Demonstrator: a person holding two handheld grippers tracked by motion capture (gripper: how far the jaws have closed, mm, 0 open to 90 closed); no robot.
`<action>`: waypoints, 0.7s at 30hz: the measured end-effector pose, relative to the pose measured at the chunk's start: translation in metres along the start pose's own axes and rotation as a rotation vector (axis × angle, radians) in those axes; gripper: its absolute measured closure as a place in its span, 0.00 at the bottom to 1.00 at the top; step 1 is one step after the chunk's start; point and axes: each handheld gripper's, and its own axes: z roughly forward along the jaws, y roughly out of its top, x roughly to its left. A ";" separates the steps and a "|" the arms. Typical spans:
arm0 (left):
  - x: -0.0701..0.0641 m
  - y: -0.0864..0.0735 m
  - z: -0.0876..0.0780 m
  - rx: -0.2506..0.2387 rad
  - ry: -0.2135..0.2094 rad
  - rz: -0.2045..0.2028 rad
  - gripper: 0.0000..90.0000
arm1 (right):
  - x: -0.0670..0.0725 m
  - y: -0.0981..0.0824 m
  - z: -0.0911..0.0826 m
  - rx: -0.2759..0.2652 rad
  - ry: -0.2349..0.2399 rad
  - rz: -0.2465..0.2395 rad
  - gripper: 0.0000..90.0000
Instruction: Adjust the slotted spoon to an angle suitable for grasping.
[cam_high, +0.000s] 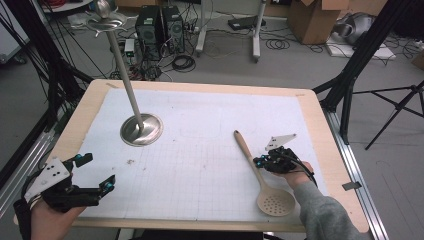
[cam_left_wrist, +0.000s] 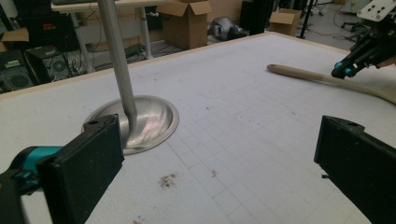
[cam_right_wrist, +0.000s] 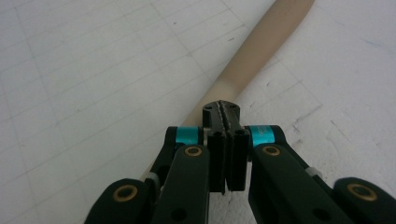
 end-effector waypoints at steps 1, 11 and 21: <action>0.000 0.000 0.000 0.005 0.001 -0.003 0.02 | -0.001 0.001 0.001 0.004 0.003 0.000 1.00; 0.001 -0.001 -0.004 -0.003 0.010 0.004 0.04 | -0.005 0.004 0.005 0.005 0.044 0.009 1.00; 0.001 -0.001 -0.007 -0.012 0.013 0.011 0.04 | 0.004 0.018 0.014 0.045 0.072 -0.064 1.00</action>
